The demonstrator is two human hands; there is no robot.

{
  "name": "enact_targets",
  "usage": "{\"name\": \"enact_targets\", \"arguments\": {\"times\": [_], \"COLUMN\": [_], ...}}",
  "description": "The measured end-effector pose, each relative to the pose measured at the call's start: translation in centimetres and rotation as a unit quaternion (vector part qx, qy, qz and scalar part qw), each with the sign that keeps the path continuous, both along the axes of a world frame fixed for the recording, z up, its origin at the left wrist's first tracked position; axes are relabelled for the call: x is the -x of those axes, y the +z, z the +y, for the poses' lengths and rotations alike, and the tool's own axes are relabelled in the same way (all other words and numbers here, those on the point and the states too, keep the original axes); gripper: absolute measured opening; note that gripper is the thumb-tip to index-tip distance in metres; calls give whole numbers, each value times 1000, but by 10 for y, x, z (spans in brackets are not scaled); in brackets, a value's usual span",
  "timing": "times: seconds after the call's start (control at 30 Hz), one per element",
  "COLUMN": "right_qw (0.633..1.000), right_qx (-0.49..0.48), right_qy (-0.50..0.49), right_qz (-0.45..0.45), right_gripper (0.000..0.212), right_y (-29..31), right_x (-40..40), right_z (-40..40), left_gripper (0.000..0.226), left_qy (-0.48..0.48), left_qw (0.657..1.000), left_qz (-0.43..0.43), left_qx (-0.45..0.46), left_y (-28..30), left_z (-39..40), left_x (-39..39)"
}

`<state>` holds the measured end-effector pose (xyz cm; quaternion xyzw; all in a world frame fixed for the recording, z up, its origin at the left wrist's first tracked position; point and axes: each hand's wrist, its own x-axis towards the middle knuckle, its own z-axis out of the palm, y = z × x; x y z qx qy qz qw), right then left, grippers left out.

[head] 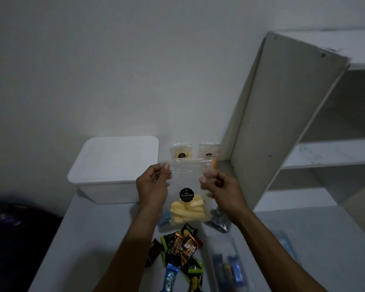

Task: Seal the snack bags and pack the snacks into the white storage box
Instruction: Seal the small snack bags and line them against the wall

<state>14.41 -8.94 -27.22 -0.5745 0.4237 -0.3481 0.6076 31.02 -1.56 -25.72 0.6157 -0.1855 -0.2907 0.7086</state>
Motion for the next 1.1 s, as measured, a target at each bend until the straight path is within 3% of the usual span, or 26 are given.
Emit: {"name": "enact_targets", "arguments": {"times": [0.17,0.23,0.33,0.57,1.1], "right_qw": [980,946,896,843,836], "right_qx": [178,272,336,391,387], "right_qy": [-4,36,118,159,169], "right_qz": [88,173,267,334,349], "right_gripper": [36,41,35,19,18], "right_y": [42,57,72,95,103], "right_x": [-4,-8,-20,-34,-31], "right_z": [-7,-10,-11,-9,-23], "left_gripper": [6,4,3,12,7], "left_qy": [-20,-23,-23,-27,-81], "left_qw": [999,999,998,996,983], "left_qz": [-24,-40,-61,-77,-167], "left_qx": [17,23,23,19,13], "left_y": [13,18,22,32,38], "left_z": [21,24,27,22,0], "left_x": [7,10,12,11,16]}}
